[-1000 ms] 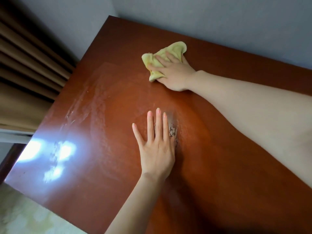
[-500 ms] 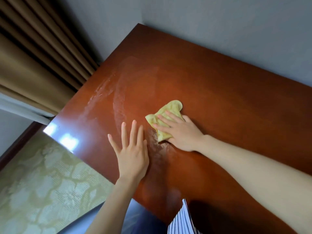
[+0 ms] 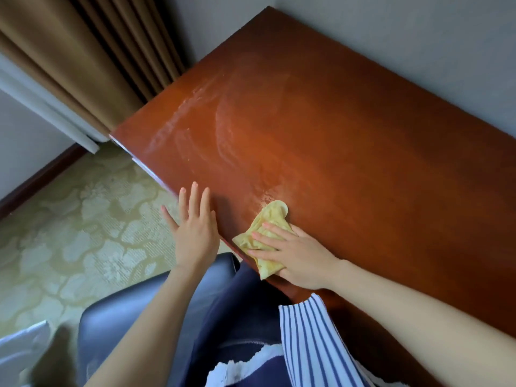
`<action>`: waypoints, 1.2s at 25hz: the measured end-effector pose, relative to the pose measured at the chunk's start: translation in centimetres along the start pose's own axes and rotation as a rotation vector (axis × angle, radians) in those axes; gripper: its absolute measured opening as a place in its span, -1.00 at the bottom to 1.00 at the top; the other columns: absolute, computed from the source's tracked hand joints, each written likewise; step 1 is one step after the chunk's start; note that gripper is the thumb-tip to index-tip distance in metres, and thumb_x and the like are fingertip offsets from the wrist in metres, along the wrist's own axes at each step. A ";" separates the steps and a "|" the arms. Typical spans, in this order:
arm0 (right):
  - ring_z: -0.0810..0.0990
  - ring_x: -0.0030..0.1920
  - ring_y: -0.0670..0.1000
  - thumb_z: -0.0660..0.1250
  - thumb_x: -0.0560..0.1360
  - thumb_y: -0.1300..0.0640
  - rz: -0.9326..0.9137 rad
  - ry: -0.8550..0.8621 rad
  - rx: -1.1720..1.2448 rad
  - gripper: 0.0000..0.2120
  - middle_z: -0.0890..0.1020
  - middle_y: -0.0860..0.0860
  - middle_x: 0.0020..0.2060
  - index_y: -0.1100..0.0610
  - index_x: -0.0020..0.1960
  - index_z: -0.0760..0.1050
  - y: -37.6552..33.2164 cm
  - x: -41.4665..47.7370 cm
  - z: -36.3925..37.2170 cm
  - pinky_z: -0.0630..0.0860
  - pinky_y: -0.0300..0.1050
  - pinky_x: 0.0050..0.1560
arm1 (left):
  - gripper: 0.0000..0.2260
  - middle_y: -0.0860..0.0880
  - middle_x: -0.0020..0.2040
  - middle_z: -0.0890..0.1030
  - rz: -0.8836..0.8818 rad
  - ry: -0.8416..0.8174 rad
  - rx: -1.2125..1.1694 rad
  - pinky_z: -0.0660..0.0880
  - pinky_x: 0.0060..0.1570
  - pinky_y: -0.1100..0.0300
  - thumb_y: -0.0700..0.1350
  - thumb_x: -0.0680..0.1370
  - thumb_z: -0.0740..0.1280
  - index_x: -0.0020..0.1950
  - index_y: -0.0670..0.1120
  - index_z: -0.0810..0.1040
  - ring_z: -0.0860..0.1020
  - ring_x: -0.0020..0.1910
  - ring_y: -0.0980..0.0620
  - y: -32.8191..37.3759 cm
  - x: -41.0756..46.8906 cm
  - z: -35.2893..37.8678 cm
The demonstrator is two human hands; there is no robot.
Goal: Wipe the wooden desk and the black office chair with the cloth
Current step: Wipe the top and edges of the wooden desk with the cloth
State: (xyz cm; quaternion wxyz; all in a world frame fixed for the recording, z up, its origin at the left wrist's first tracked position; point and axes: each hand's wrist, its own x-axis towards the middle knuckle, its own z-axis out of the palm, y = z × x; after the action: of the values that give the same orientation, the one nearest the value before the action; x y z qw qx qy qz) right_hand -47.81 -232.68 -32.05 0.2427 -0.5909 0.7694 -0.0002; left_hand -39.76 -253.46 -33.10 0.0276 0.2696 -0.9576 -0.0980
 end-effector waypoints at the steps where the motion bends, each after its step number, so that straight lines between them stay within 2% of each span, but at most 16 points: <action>1: -0.32 0.48 -0.09 0.13 0.59 0.01 -0.035 -0.008 0.004 -0.46 -0.09 -0.20 0.51 -0.21 0.51 0.03 -0.2 -0.6 0.4 -0.21 0.07 0.46 | -0.58 -0.10 0.54 0.14 -0.031 -0.014 -0.018 -0.20 0.39 -0.27 -0.15 0.64 0.09 0.51 -0.13 0.21 0.03 0.53 -0.13 -0.4 -0.4 0.1; 4: -0.30 0.47 -0.16 0.11 0.57 0.02 -0.098 -0.072 0.001 -0.45 -0.12 -0.26 0.47 -0.23 0.50 0.02 0.5 -0.9 0.1 -0.21 0.03 0.50 | -0.54 -0.07 0.57 0.00 -0.152 -0.061 -0.098 -0.20 0.43 -0.19 -0.09 0.66 0.04 0.55 -0.12 0.05 -0.06 0.54 -0.07 -1.8 -2.1 0.7; 6: -0.28 0.47 -0.18 0.10 0.56 0.02 -0.071 -0.066 -0.016 -0.44 -0.13 -0.27 0.46 -0.24 0.50 -0.01 1.7 0.3 -0.9 -0.19 0.05 0.51 | -0.51 -0.05 0.57 -0.07 -0.217 -0.109 -0.197 -0.18 0.45 -0.11 -0.07 0.66 0.02 0.56 -0.12 -0.06 -0.12 0.54 -0.03 -2.3 -2.8 1.0; 9: -0.29 0.47 -0.15 0.09 0.59 -0.02 0.058 -0.024 -0.015 -0.43 -0.14 -0.23 0.49 -0.27 0.48 -0.13 4.0 3.5 -2.9 -0.16 0.08 0.51 | -0.49 -0.03 0.57 -0.11 -0.275 -0.152 -0.312 -0.22 0.46 -0.01 -0.08 0.66 0.03 0.56 -0.12 -0.11 -0.19 0.53 0.02 -3.0 -3.3 1.3; 12: -0.31 0.46 -0.12 0.02 0.60 -0.09 0.182 0.016 -0.043 -0.44 -0.15 -0.17 0.52 -0.29 0.44 -0.27 6.6 7.1 -5.2 -0.20 0.05 0.44 | -0.47 -0.02 0.57 -0.14 -0.250 -0.159 -0.364 -0.19 0.47 0.02 -0.06 0.66 0.03 0.56 -0.11 -0.14 -0.21 0.53 0.04 -3.8 -2.6 1.1; 15: -0.27 0.50 -0.07 -0.05 0.62 -0.12 0.328 0.051 0.021 -0.48 -0.16 -0.15 0.53 -0.26 0.49 -0.22 8.5 10.8 -7.1 -0.13 0.12 0.46 | -0.44 -0.03 0.57 -0.14 -0.194 -0.172 -0.356 -0.16 0.47 0.04 -0.05 0.65 0.06 0.55 -0.12 -0.15 -0.17 0.54 0.02 -4.7 -0.6 0.7; 21: -0.24 0.52 0.04 -0.10 0.64 -0.13 0.542 0.122 0.191 -0.51 -0.12 -0.12 0.54 -0.17 0.53 -0.12 7.6 17.0 -8.5 -0.12 0.20 0.46 | -0.42 -0.20 0.55 -0.04 -0.143 -0.253 -0.346 -0.05 0.48 0.00 -0.39 0.57 0.11 0.54 -0.23 -0.04 -0.04 0.54 -0.07 -5.7 2.0 -0.2; 23: -0.22 0.52 0.06 -0.08 0.63 -0.13 0.489 0.132 0.127 -0.50 -0.09 -0.09 0.54 -0.15 0.54 -0.11 6.3 17.1 -8.0 -0.10 0.22 0.46 | -0.35 -0.20 0.56 -0.07 -0.119 -0.307 -0.233 -0.05 0.48 -0.02 -0.46 0.50 0.10 0.54 -0.22 -0.06 -0.01 0.54 -0.07 -5.9 2.3 -0.8; 26: -0.21 0.53 0.06 0.00 0.61 -0.11 0.237 0.103 -0.001 -0.46 -0.07 -0.08 0.54 -0.20 0.53 -0.15 3.9 15.0 -6.5 -0.08 0.24 0.45 | -0.23 -0.17 0.56 -0.16 -0.115 -0.434 -0.113 -0.03 0.46 -0.08 -0.50 0.42 0.11 0.55 -0.18 -0.15 0.04 0.53 -0.09 -5.9 2.7 -1.9; 30: -0.28 0.51 0.03 0.04 0.58 -0.11 -0.008 0.032 -0.090 -0.42 -0.16 -0.12 0.52 -0.25 0.50 -0.19 1.2 10.6 -3.5 -0.19 0.21 0.44 | -0.23 -0.17 0.55 -0.24 -0.102 -0.544 0.006 0.01 0.46 -0.11 -0.47 0.44 0.12 0.54 -0.20 -0.22 0.17 0.48 -0.15 -5.4 2.9 -2.8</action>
State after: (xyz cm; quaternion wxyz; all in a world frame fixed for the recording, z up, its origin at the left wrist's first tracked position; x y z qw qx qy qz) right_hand -52.17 -242.96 -33.25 0.2036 -0.6041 0.7701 0.0238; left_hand -39.23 -259.97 -31.47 -0.2362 0.2814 -0.9153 -0.1652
